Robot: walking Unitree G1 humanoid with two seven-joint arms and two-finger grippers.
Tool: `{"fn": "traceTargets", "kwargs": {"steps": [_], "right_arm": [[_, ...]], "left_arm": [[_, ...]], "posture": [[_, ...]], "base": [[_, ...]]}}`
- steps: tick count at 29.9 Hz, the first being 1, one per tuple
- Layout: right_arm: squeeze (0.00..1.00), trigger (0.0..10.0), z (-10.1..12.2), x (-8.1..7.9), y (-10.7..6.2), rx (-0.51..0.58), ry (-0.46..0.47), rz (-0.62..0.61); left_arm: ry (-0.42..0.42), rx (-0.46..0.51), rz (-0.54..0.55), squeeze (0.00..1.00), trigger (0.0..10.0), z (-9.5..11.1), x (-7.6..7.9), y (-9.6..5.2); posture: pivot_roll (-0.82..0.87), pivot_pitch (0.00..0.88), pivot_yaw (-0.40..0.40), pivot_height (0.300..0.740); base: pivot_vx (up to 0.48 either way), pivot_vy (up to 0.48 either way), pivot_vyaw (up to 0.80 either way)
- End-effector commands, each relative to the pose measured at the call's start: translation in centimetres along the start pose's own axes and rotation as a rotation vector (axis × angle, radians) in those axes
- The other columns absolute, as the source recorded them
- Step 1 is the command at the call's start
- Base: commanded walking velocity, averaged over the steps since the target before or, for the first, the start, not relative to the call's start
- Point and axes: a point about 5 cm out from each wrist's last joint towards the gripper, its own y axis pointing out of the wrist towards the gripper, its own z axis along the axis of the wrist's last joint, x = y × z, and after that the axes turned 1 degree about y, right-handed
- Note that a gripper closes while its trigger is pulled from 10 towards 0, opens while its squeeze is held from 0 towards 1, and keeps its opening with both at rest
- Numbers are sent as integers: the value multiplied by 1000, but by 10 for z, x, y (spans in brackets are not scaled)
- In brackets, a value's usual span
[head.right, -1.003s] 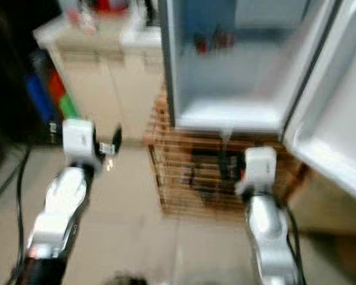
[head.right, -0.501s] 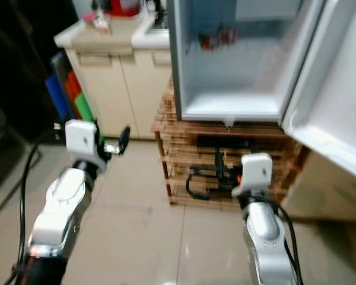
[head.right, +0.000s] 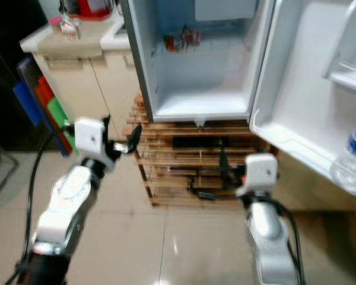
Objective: Restocking fridge
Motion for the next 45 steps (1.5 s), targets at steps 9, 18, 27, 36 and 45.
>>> {"fn": "traceTargets", "kwargs": {"steps": [9,18,27,36,45], "right_arm": [[318,10000,-46,20,-27,-222,-40,10],[294,10000,-126,115,-88,-812,-210,-455],[294,10000,-90,207,-110,-807,-473,-829],[294,10000,-57,257,-132,-795,-469,-1098],[298,10000,-22,284,-124,-615,-388,-1262]], "left_arm": [[49,-112,23,0,10000,-16,-10,12],[220,-564,-14,0,10000,-83,-43,8],[254,-686,-141,0,10000,-115,-25,-7],[293,-801,-232,0,10000,-138,-21,-28],[373,-818,-250,0,10000,-144,-27,-32]], "posture": [[-168,0,104,740],[-191,0,116,740],[-204,0,117,740],[-205,0,107,740],[-204,0,110,740]], "base": [[0,0,0],[0,0,0],[0,0,0],[0,0,0],[0,0,0]]}}
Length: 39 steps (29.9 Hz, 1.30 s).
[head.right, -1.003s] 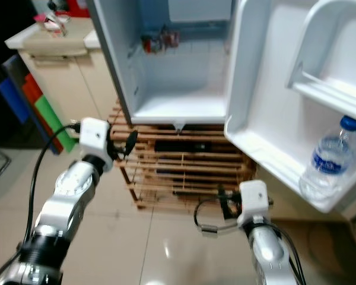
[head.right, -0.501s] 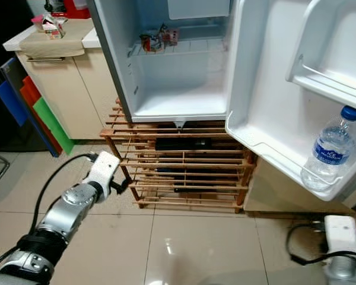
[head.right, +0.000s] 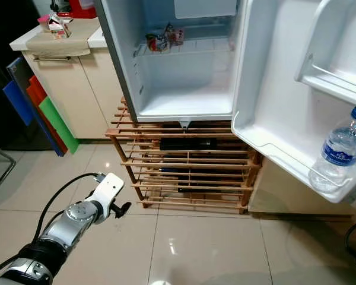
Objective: Restocking fridge
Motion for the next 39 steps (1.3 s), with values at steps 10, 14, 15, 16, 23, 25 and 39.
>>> {"fn": "traceTargets", "kwargs": {"steps": [10,14,15,16,23,25,39], "right_arm": [[271,10000,64,-16,-1,186,247,148],[267,10000,69,-46,-15,190,297,323],[271,10000,70,-58,-24,196,303,401],[271,10000,71,-65,-29,202,305,448],[275,10000,77,-123,-101,253,268,991],[271,10000,81,-136,-136,286,240,1192],[263,10000,79,-127,-236,237,222,1891]], "left_arm": [[221,-122,-12,0,10000,-36,-3,-4],[228,-112,-16,0,10000,-35,3,-1],[231,-113,-19,0,10000,-35,6,0],[232,-114,-21,0,10000,-35,7,1],[413,-205,-97,0,10000,-55,15,-3],[554,-241,-130,0,10000,-64,22,-4],[843,-362,-267,0,10000,-99,53,-13]], "posture": [[-206,0,104,740],[-207,0,104,740],[-207,0,104,740],[-207,0,104,740],[-216,0,106,740],[-216,0,104,740],[-202,0,86,740]], "base": [[0,0,0],[0,0,0],[0,0,0],[0,0,0],[0,0,0],[0,0,0],[0,0,0]]}}
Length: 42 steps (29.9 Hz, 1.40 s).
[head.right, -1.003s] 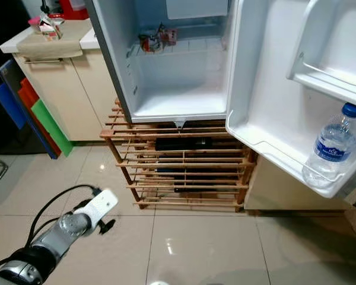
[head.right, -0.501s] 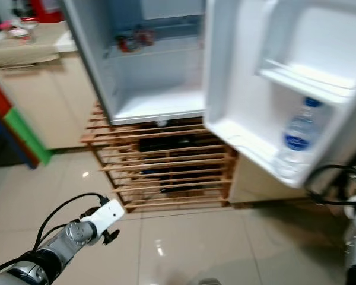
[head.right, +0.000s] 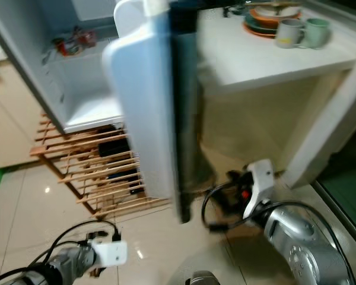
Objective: Restocking fridge
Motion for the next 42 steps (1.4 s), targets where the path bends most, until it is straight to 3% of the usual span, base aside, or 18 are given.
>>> {"fn": "traceTargets", "kwargs": {"steps": [1,8,11,15,16,19,22,23,24,25,26,27,29,32,33,35,39,42], "right_arm": [[267,10000,8,-1,0,26,13,10],[271,10000,5,0,1,14,52,1],[271,10000,-4,23,3,3,26,-199],[259,10000,-8,59,-1,36,0,-553],[259,10000,-5,69,-5,61,-56,-682],[251,10000,-3,70,-6,80,-58,-728],[255,10000,-2,70,-5,96,-60,-742],[251,10000,-3,70,-3,102,-82,-758],[251,10000,-3,70,-3,102,-82,-758],[251,10000,-5,70,-1,115,-83,-770],[251,10000,-5,70,-1,115,-83,-770],[251,10000,-6,70,0,121,-82,-777],[259,10000,0,63,8,172,-109,-738],[255,10000,12,50,17,234,-181,-695],[255,10000,12,50,17,234,-181,-695],[200,10000,18,45,21,278,-209,-695],[192,10000,19,42,26,298,-197,-672],[196,10000,20,40,31,308,-198,-655]], "left_arm": [[0,4,17,0,10000,4,-2,1],[-204,102,87,0,10000,27,-18,1],[-363,179,173,0,10000,43,-36,-2],[-382,166,264,0,10000,41,-49,-4],[-403,149,298,0,10000,38,-54,-5],[-381,99,344,0,10000,-8,-54,-12],[-372,80,365,0,10000,-19,-54,-14],[-478,115,363,0,10000,-21,-55,-15],[-478,115,363,0,10000,-21,-55,-15],[-613,187,373,0,10000,-17,-62,-17],[-613,187,373,0,10000,-17,-62,-17],[-710,270,388,0,10000,-4,-78,-20],[-835,574,552,0,10000,33,-155,-54],[-985,874,737,0,10000,52,-208,-106],[-985,874,737,0,10000,52,-208,-106],[-1167,1171,842,0,10000,62,-226,-152],[-1152,1281,874,0,10000,80,-230,-177],[-1127,1243,878,0,10000,84,-231,-176]], "posture": [[-201,0,87,740],[-197,0,88,740],[-195,0,89,740],[-195,0,92,740],[-192,0,95,740],[-194,0,97,740],[-193,0,99,740],[-190,0,99,740],[-190,0,99,740],[-185,0,97,740],[-185,0,97,740],[-183,0,97,740],[-183,0,99,740],[-184,0,99,740],[-184,0,99,740],[-183,0,95,740],[-172,0,92,740],[-168,0,90,740]], "base": [[0,0,0],[0,0,0],[0,0,0],[0,0,0],[0,0,0],[0,0,0],[0,0,0],[0,0,0],[0,0,0],[0,0,0],[0,0,0],[0,0,0],[0,0,0],[0,0,0],[0,0,0],[0,0,0],[0,223,0],[0,437,0]]}}
